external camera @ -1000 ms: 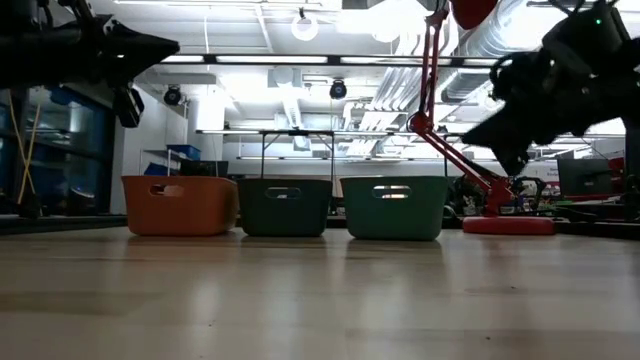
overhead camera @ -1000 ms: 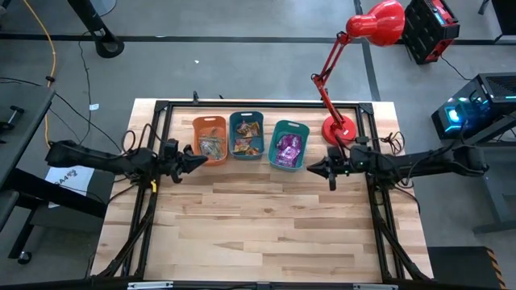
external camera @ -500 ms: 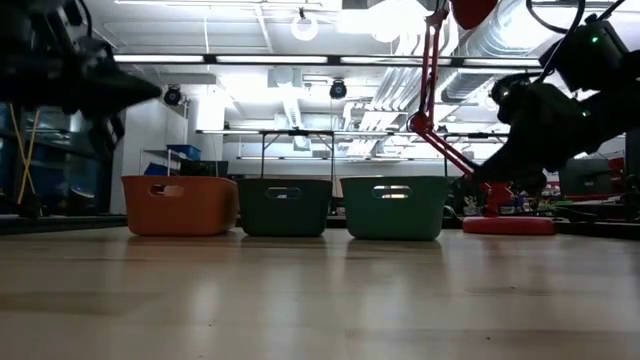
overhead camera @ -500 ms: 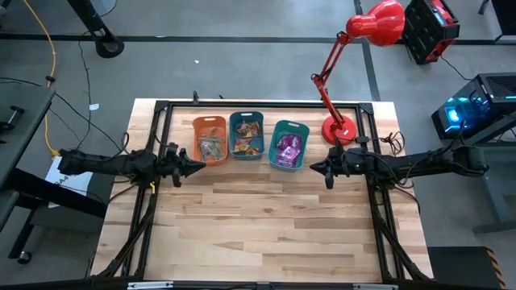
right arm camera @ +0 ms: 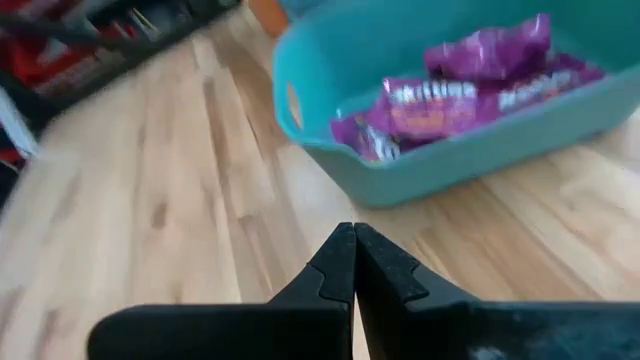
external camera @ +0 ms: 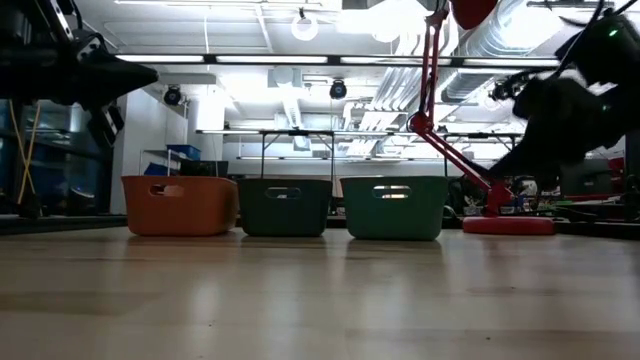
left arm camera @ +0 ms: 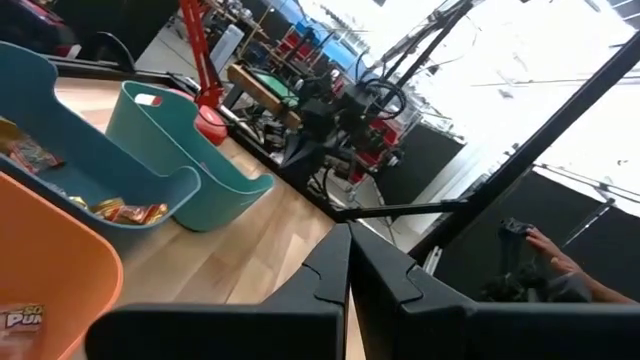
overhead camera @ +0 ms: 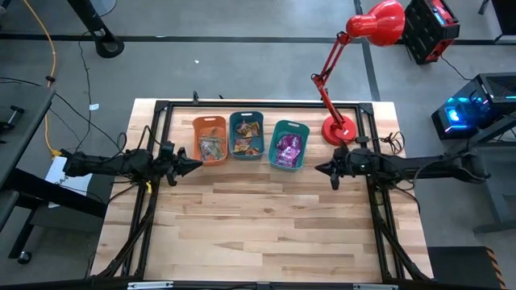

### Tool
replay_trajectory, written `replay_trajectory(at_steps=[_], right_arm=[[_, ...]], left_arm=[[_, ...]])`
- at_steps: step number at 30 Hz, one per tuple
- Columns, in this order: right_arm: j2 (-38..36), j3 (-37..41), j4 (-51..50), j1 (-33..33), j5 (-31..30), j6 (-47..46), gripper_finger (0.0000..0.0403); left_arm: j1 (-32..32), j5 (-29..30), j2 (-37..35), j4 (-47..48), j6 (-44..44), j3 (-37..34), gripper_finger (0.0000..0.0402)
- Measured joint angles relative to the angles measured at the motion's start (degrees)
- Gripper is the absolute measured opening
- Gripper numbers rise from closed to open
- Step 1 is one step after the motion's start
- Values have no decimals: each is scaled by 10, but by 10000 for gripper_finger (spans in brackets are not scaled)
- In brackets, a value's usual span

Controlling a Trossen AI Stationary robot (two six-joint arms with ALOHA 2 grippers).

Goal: Sort candy
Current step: Return to Home Position

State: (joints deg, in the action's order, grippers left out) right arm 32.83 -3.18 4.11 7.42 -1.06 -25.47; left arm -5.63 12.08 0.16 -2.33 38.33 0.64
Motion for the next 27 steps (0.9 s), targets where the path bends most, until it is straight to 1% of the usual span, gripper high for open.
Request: replay_trajectory(at_steps=[4, 7, 15, 19, 21, 27], right_arm=[[-111, 0, -64, 0, 0, 0, 0], [-180, 0, -90, 0, 0, 0, 0], [-329, 0, -95, 1, 0, 0, 0], [-328, 26, -12, 1, 2, 0, 0], [-328, 26, -12, 1, 10, 0, 0], [-328, 26, -30, 1, 11, 0, 0]], left_arm=[[0, 0, 0, -2, 0, 0, 0], [0, 0, 0, -2, 0, 0, 0], [0, 0, 0, 0, 0, 0, 0], [-1, 2, 0, 1, 0, 0, 0], [-1, 1, 0, 1, 0, 0, 0], [-17, 1, 0, 1, 0, 0, 0]])
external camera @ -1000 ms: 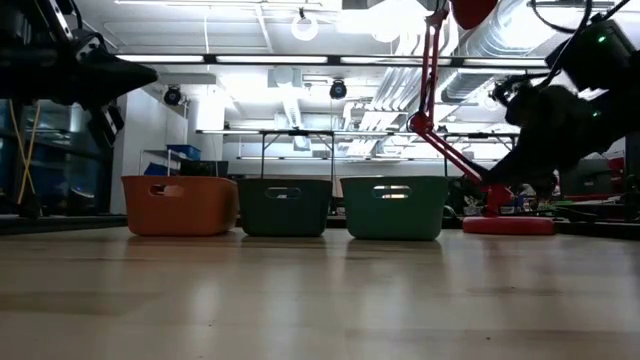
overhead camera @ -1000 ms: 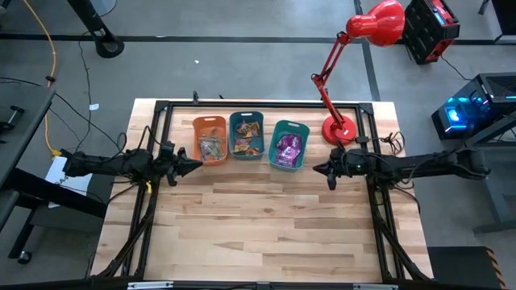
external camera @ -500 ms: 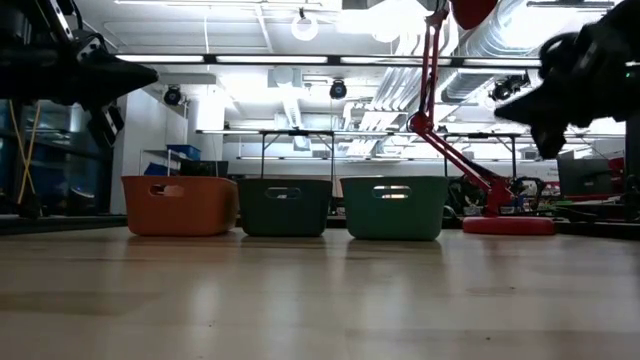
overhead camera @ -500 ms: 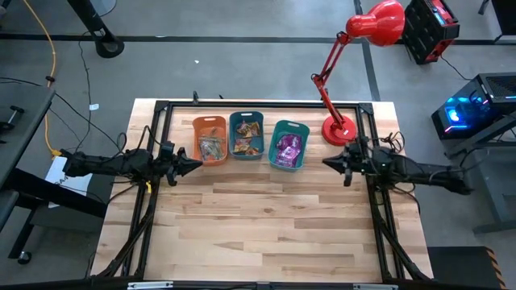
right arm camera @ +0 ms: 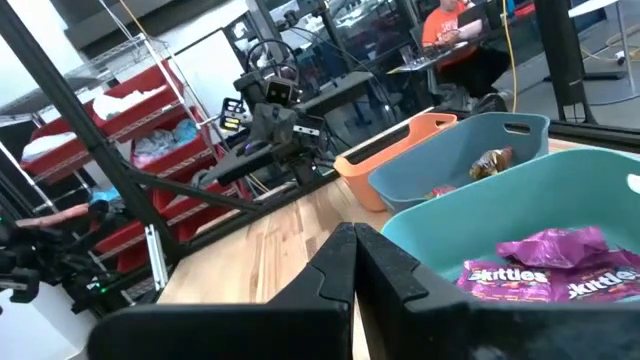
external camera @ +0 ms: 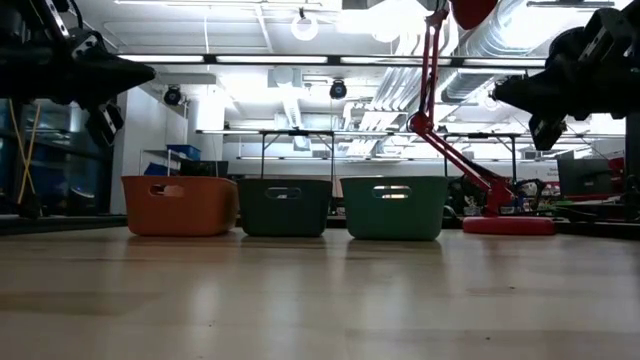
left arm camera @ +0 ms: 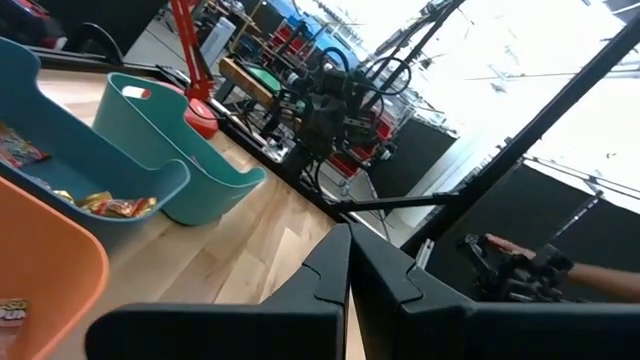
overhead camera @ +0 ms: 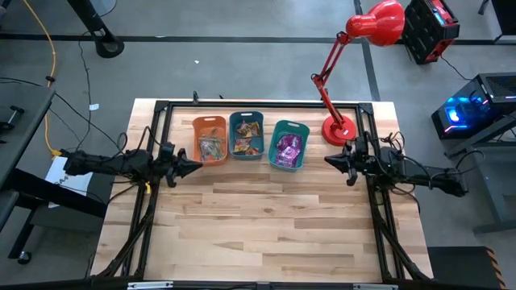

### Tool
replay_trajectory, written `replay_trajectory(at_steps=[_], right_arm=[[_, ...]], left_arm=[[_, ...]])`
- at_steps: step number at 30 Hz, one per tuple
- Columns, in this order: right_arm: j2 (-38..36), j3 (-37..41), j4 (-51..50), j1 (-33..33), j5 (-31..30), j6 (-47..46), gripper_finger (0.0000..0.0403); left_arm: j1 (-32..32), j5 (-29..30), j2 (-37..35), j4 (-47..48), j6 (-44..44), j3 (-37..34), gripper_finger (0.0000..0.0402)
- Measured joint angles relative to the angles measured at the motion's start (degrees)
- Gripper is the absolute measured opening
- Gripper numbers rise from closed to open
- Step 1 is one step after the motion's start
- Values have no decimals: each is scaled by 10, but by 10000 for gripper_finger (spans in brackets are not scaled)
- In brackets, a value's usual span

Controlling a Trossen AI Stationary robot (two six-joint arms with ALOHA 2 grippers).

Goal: Sort candy
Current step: Return to Home Position

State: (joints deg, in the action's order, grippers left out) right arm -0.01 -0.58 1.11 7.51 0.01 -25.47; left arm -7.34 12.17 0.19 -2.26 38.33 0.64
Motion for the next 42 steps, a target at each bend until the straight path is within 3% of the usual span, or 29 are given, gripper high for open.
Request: replay_trajectory(at_steps=[42], right_arm=[[10, 1, 0, 0, 0, 0, 0]], left_arm=[[-19, 0, 0, -5, 0, 0, 0]])
